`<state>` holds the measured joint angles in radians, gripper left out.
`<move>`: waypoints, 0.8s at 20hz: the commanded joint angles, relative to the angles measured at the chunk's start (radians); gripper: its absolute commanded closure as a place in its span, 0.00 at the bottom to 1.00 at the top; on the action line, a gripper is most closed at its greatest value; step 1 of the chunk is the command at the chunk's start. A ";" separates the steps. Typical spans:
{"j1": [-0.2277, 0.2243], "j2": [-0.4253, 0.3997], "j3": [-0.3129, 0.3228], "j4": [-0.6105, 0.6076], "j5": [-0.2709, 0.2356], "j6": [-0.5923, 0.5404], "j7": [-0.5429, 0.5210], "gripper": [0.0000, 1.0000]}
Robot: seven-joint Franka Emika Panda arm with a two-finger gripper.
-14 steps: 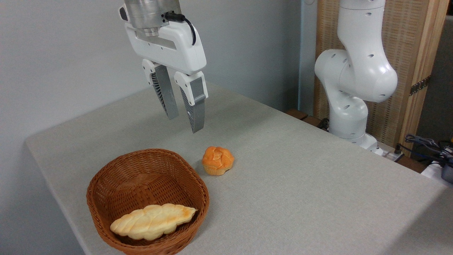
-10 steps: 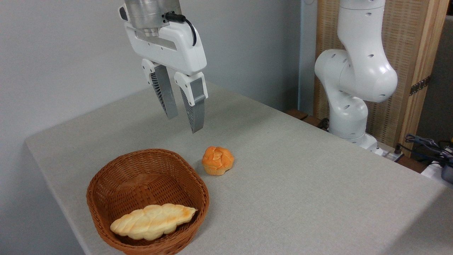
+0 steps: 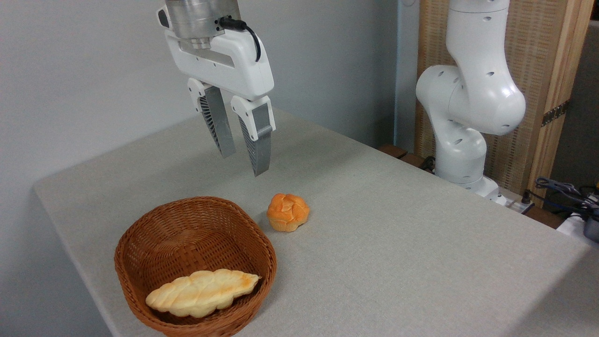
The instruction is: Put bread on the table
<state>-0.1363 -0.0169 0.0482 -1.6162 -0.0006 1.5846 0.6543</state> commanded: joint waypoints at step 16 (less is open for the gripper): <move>-0.029 -0.101 0.001 -0.399 -0.044 0.613 -0.002 0.00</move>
<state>-0.1551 -0.1007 0.0460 -1.9311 -0.0321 2.0792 0.6544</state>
